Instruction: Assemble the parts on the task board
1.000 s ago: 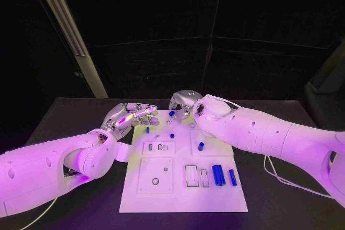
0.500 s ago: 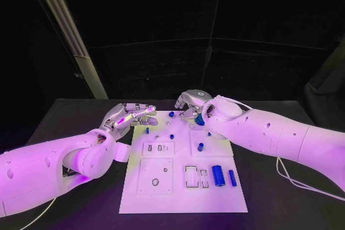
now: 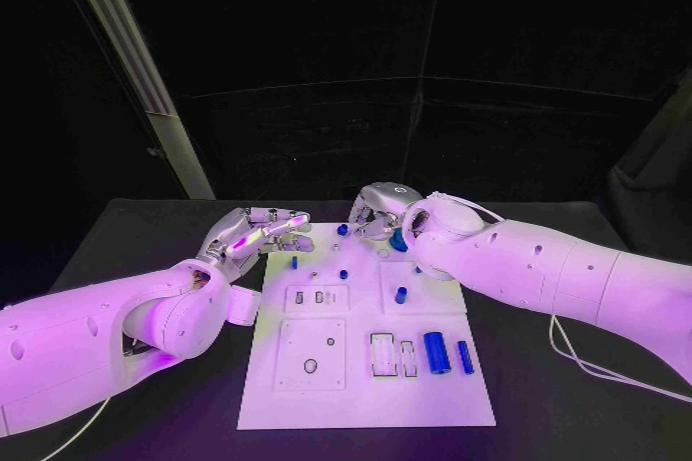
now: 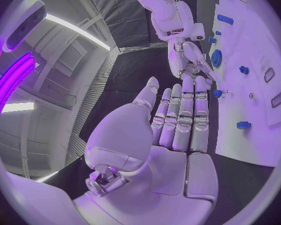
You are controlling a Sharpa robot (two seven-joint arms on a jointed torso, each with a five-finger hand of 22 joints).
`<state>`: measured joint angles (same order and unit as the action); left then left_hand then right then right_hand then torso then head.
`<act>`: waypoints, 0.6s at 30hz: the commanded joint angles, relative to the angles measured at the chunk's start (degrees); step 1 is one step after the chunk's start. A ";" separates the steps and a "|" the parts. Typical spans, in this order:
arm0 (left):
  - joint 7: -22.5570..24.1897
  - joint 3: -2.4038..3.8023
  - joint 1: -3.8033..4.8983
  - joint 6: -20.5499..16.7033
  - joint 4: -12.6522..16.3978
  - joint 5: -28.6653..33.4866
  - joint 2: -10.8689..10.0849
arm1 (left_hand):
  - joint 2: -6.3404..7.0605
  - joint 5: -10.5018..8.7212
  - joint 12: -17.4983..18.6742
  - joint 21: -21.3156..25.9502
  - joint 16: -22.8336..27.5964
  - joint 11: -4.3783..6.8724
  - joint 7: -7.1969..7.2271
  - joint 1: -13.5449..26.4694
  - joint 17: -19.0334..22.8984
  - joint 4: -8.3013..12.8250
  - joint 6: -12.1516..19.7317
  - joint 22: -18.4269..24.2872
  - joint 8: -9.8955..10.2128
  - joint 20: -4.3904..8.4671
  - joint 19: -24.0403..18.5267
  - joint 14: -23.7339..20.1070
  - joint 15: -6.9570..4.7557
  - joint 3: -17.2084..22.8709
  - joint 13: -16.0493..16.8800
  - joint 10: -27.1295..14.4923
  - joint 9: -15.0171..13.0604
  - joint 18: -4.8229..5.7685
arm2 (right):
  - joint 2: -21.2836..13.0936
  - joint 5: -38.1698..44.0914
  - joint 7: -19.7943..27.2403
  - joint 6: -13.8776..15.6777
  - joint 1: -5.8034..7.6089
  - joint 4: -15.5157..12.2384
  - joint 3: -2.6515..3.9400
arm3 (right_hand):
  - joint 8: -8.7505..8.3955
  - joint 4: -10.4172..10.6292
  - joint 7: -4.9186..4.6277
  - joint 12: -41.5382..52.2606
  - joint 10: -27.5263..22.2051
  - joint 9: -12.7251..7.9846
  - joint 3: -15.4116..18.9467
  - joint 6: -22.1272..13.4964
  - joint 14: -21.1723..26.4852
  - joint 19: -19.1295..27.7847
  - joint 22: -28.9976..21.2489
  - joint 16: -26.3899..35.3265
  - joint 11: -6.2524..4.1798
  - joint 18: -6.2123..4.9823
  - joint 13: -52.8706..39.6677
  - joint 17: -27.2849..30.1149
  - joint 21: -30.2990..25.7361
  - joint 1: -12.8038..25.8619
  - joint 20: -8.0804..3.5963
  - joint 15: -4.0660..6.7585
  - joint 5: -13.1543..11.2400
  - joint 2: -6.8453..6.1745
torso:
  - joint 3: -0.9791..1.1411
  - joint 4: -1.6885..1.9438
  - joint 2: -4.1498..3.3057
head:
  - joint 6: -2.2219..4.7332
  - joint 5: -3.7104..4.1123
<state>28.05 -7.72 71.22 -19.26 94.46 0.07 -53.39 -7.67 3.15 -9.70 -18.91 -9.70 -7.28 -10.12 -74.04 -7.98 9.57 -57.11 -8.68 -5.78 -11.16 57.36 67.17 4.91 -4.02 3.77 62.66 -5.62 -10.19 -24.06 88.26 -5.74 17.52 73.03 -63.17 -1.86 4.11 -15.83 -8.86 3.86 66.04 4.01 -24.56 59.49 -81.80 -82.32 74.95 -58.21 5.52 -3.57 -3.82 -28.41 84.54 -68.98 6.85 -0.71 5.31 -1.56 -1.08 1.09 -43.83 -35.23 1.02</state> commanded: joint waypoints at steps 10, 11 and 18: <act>0.24 0.05 0.11 0.76 -0.29 -0.28 0.20 | 0.14 0.16 0.48 0.19 0.47 -0.40 -0.38 0.08 -0.14 0.37 0.02 0.10 0.31 -0.10 -0.36 0.01 0.31 -0.02 -0.09 -0.14 0.07 -0.15 | 1.46 0.39 -3.09 -5.90 0.14 1.67 0.02 | 0.25 0.71 0.30 -0.41 -0.08 0.12 -1.46 2.04 -0.11 -0.37 2.56 -0.63 -0.12 0.85 0.19 0.17 0.39 1.39 -0.09 0.09 0.20 1.21 | -0.01 0.08 -0.02 | -0.42 -0.19; 0.24 0.05 0.11 0.76 -0.31 -0.28 0.21 | 0.14 0.16 0.48 0.19 0.47 -0.40 -0.38 0.08 -0.14 0.37 0.02 0.10 0.31 -0.10 -0.36 0.01 0.31 -0.02 -0.09 -0.14 0.07 -0.15 | 1.48 0.46 -3.23 -5.81 0.14 1.69 0.02 | 0.24 0.77 0.33 -0.40 -0.05 0.12 -1.48 2.12 -0.11 -0.40 2.60 -0.69 -0.14 0.86 0.19 0.13 0.41 1.51 -0.09 0.10 0.19 1.20 | -0.01 0.06 -0.02 | -0.44 -0.24; 0.21 0.05 0.11 0.76 -0.40 -0.28 0.24 | 0.14 0.16 0.48 0.19 0.47 -0.40 -0.38 0.08 -0.14 0.37 0.02 0.10 0.31 -0.10 -0.36 0.01 0.31 -0.02 -0.09 -0.14 0.07 -0.15 | 1.63 0.93 -3.43 -4.66 0.14 1.62 0.02 | 0.22 0.82 0.34 -0.39 -0.03 0.12 -1.49 2.16 -0.11 -0.40 2.61 -0.72 -0.15 0.86 0.18 0.10 0.42 1.61 -0.09 0.11 0.18 1.19 | 0.03 0.01 -0.02 | -0.42 -0.27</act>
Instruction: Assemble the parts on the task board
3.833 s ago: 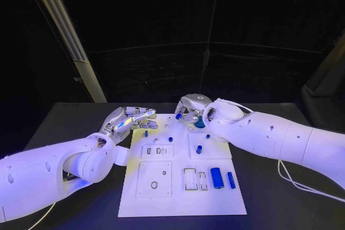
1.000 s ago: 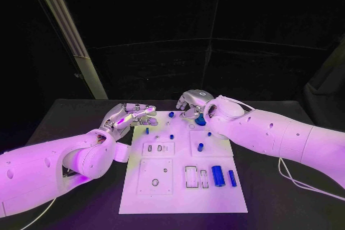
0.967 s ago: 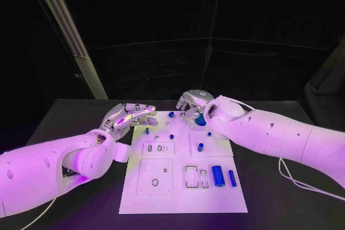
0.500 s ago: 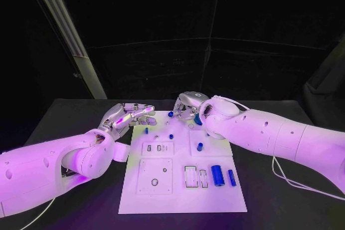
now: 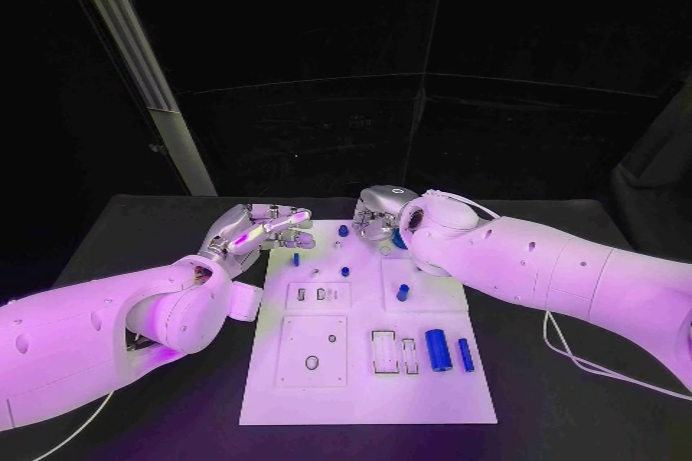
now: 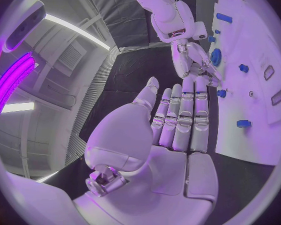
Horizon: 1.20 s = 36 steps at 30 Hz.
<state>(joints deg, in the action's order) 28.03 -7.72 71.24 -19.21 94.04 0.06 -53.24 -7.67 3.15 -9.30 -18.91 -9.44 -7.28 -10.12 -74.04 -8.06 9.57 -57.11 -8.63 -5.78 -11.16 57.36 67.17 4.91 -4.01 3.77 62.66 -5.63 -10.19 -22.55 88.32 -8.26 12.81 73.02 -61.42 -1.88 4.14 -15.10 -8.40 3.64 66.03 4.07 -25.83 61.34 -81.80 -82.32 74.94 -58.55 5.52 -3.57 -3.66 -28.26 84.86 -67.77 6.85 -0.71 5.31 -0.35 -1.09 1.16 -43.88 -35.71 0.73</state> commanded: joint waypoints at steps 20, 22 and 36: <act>0.44 0.05 0.10 1.30 -0.36 -0.28 -0.29 | 0.10 0.15 0.14 0.19 0.26 -0.40 -0.38 0.06 -0.09 0.45 0.00 0.06 0.36 -0.11 -0.38 0.03 0.31 -0.01 -0.08 -0.13 0.07 -0.15 | -12.17 -5.98 0.23 3.53 1.08 -8.03 0.12 | -0.45 2.58 2.04 8.84 16.44 -0.28 7.51 -4.77 -1.51 -2.25 5.76 -6.44 -4.19 1.51 -7.21 -9.49 1.44 4.91 -2.82 3.41 -1.48 -7.94 | 0.06 -0.89 0.40 | 0.58 -0.19; 0.44 0.05 0.10 1.39 -0.45 -0.28 -0.27 | 0.10 0.15 0.14 0.19 0.26 -0.40 -0.38 0.06 -0.09 0.45 0.00 0.06 0.36 -0.11 -0.38 0.03 0.31 -0.01 -0.08 -0.13 0.07 -0.15 | -13.54 -7.34 -0.34 2.06 1.21 -8.71 0.25 | -0.42 4.51 2.25 12.80 17.49 -0.21 10.56 -5.36 -2.50 -2.95 6.95 -10.46 -4.45 1.79 -10.93 -16.80 1.93 4.60 -3.37 3.88 -1.28 -7.91 | 0.16 -0.93 0.38 | 0.67 -0.23; 0.26 0.04 0.08 1.91 -1.19 -0.28 0.23 | 0.10 0.15 0.14 0.19 0.26 -0.40 -0.38 0.06 -0.09 0.45 0.00 0.06 0.36 -0.11 -0.38 0.03 0.31 -0.01 -0.08 -0.13 0.07 -0.15 | -15.28 -8.97 -4.22 -6.51 1.43 -7.45 1.35 | -0.44 17.29 1.29 71.99 17.11 -0.18 18.57 -7.89 -5.83 -5.87 12.01 -26.82 -3.21 2.87 -71.32 -49.77 3.97 -2.58 -2.41 2.78 0.17 -7.99 | 0.09 -0.79 0.31 | 0.68 0.26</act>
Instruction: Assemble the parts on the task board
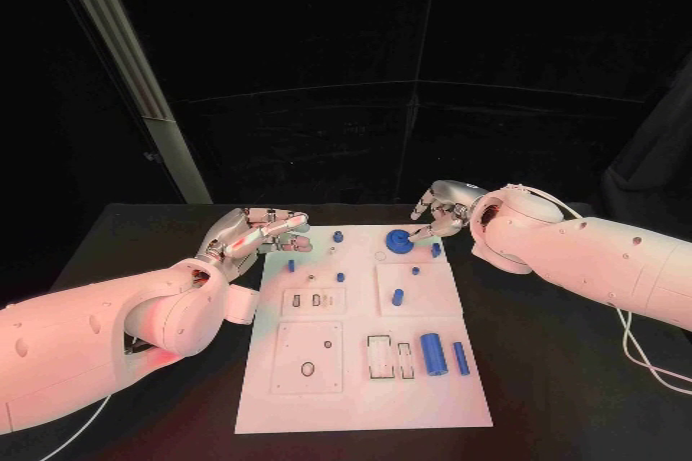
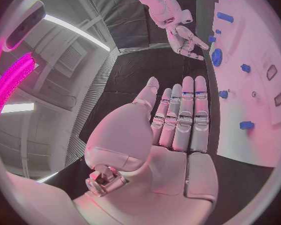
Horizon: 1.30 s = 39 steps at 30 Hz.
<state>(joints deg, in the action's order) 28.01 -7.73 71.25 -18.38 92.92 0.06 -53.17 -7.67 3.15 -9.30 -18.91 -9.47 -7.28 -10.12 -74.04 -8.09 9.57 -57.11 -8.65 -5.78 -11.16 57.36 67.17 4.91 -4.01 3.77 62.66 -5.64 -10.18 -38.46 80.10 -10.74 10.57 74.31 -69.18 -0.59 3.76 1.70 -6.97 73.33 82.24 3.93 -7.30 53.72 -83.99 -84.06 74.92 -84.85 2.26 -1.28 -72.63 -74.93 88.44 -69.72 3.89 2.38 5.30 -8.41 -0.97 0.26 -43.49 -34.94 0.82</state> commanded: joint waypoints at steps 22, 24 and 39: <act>0.09 0.04 0.06 1.35 -0.68 -0.27 0.56 | 0.05 0.14 0.22 0.18 0.39 -0.39 -0.33 0.02 -0.11 0.59 -0.02 0.11 0.44 -0.12 -0.41 0.05 0.31 0.01 -0.07 -0.08 0.09 -0.17 | 4.69 3.50 -1.68 -6.19 0.10 2.63 0.04 | 0.13 0.76 -0.33 12.44 5.25 0.07 -0.26 0.72 -4.40 -5.94 15.08 -2.39 0.28 1.28 -12.90 -7.79 1.56 -1.67 0.89 -0.72 4.99 1.18 | -0.09 0.18 -0.04 | -0.61 0.20; 0.05 0.04 0.06 1.40 -0.71 -0.27 0.57 | 0.05 0.14 0.22 0.18 0.39 -0.39 -0.33 0.02 -0.11 0.59 -0.02 0.11 0.44 -0.12 -0.41 0.05 0.31 0.01 -0.07 -0.08 0.09 -0.17 | 4.79 4.09 -1.78 -6.37 0.09 2.64 0.04 | 0.23 0.42 -0.25 13.28 5.74 0.13 -0.43 1.21 -4.48 -5.94 15.08 -2.54 0.22 1.28 -13.79 -8.17 1.56 -1.88 0.88 -0.69 5.22 1.49 | -0.09 0.15 -0.03 | -0.66 0.17; -0.08 0.04 0.06 1.54 -0.82 -0.27 0.60 | 0.05 0.14 0.22 0.18 0.39 -0.39 -0.33 0.02 -0.11 0.59 -0.02 0.11 0.44 -0.12 -0.41 0.05 0.31 0.01 -0.07 -0.08 0.09 -0.17 | 5.28 6.87 -2.15 -7.47 0.07 3.37 0.02 | 0.19 -1.18 -0.08 13.95 6.10 0.14 -1.09 2.14 -4.56 -5.94 15.08 -2.70 0.07 1.28 -14.52 -8.64 1.56 -2.75 0.77 -0.56 6.03 2.31 | -0.06 0.21 -0.07 | -0.89 0.24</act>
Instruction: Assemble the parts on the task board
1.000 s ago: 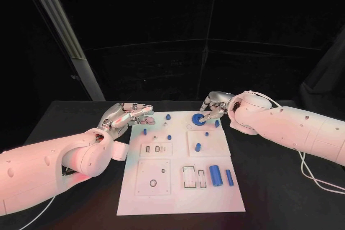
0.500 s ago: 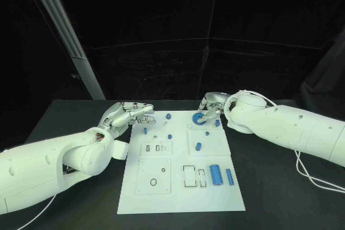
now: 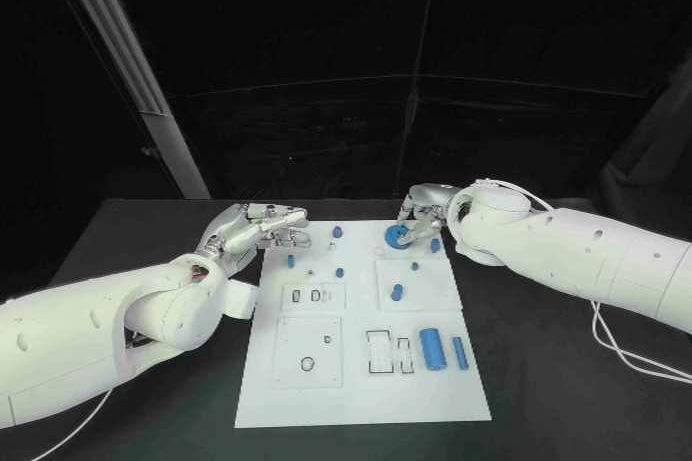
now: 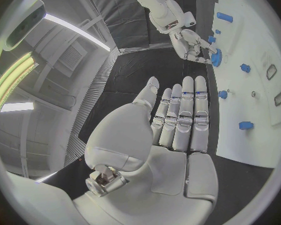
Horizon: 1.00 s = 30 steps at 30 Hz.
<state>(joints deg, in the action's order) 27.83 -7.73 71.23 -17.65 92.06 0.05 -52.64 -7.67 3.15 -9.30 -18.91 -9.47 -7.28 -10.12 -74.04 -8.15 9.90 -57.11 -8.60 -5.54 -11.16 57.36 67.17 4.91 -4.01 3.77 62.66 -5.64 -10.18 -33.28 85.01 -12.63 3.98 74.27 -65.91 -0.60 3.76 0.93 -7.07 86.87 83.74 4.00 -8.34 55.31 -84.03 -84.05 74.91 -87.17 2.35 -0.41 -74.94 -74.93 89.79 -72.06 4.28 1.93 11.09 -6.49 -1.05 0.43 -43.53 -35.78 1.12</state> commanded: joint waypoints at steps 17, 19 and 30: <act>-0.01 0.05 0.08 0.99 -0.03 -0.26 0.10 | 0.05 0.14 0.22 0.18 0.39 -0.39 -0.33 0.02 -0.05 0.27 -0.02 0.06 0.20 -0.12 -0.41 0.05 0.31 0.00 -0.07 -0.08 0.10 -0.17 | 0.95 4.37 -0.41 -0.19 -0.04 0.71 -0.03 | 0.61 -2.18 0.29 0.88 4.89 0.25 -0.97 2.82 -4.57 -5.95 15.09 -0.46 -0.19 0.41 -12.73 -8.95 0.21 -0.62 0.07 0.25 0.51 1.72 | 0.01 0.00 -0.02 | -0.27 0.10; -0.04 0.05 0.08 1.00 -0.01 -0.26 0.09 | 0.05 0.14 0.22 0.18 0.39 -0.39 -0.33 0.02 -0.05 0.27 -0.02 0.06 0.20 -0.12 -0.41 0.05 0.31 0.00 -0.07 -0.08 0.10 -0.17 | 1.02 4.64 -0.60 -0.10 -0.06 0.77 -0.04 | 0.69 -2.30 0.40 0.87 4.89 0.28 -1.09 3.32 -4.57 -5.95 15.09 -0.45 -0.28 0.41 -12.73 -8.96 0.21 -0.40 0.00 0.32 0.53 1.99 | 0.01 0.02 -0.03 | -0.27 0.16; -0.16 0.05 0.08 1.05 0.10 -0.26 -0.03 | -0.01 0.12 0.30 0.18 0.49 -0.39 -0.33 0.03 -0.10 0.37 -0.05 0.08 0.28 -0.13 -0.45 0.04 0.33 0.01 -0.06 -0.06 0.10 -0.17 | 0.63 6.27 0.21 7.64 -0.16 -0.47 -0.06 | 1.88 -4.56 1.97 0.98 5.01 1.21 -4.62 8.86 -4.69 -5.95 15.09 -0.61 -1.62 0.41 -12.91 -9.55 0.21 -0.90 -1.34 1.81 5.13 5.90 | 0.00 0.01 0.05 | -0.27 0.20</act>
<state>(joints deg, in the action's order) 27.57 -7.73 71.23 -17.36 92.03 0.04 -52.66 -7.67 3.15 -9.30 -18.91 -9.08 -7.28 -10.12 -74.04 -8.20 9.89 -57.11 -8.62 -5.54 -11.16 57.36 67.17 4.91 -4.01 3.77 62.66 -5.60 -10.18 -32.61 89.65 -12.84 6.81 73.97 -66.05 -0.69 4.98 -3.70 -6.66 87.54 84.03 4.04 -12.57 61.24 -84.12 -83.95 74.90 -87.45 1.01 -0.41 -74.93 -74.91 89.79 -72.45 3.34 3.32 15.70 -2.43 -1.04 0.42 -43.53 -36.09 1.37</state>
